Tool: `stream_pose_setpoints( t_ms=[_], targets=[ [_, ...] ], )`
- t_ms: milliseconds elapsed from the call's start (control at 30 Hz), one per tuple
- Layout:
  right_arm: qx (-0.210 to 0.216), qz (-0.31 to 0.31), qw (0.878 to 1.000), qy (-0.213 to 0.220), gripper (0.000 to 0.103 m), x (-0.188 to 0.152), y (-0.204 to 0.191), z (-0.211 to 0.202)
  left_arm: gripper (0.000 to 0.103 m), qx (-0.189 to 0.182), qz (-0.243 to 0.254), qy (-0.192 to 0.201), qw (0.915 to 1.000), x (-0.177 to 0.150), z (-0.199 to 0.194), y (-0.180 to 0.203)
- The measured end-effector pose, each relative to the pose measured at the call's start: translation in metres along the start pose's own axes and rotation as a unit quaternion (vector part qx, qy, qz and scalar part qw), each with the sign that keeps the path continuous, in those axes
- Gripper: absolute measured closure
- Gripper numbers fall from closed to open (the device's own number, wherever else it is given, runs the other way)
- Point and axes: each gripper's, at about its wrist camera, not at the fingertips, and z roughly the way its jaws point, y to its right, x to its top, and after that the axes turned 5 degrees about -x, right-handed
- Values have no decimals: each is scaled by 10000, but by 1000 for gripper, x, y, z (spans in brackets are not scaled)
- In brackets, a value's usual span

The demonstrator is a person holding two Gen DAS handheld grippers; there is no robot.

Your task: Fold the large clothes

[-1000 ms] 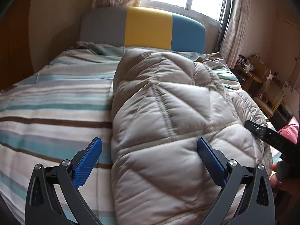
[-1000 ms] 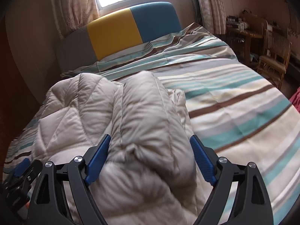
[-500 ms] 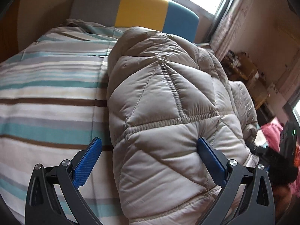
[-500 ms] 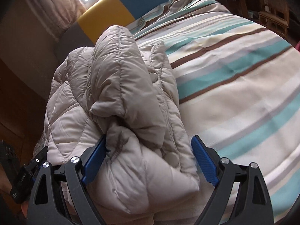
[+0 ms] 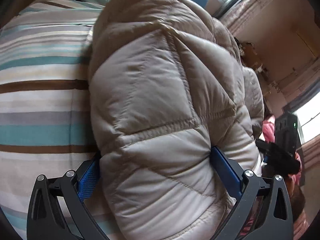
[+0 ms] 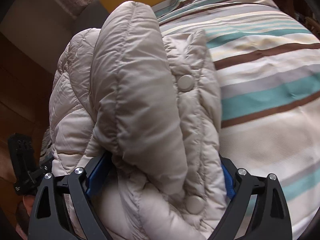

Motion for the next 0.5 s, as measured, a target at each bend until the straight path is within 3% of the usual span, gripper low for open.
stream_pose_setpoints(
  t_ms=[133, 367, 500],
  targets=[
    [229, -55, 9997, 42, 29, 1, 1, 0, 5, 144, 322, -30, 9994, -5, 1, 12],
    [549, -48, 9972, 515, 50, -16, 12, -22, 36, 485, 904, 300, 9943, -12, -15, 43],
    [606, -79, 9950, 789, 52, -27, 9, -38, 50, 557, 1167, 688, 9892, -15, -31, 58]
  ],
)
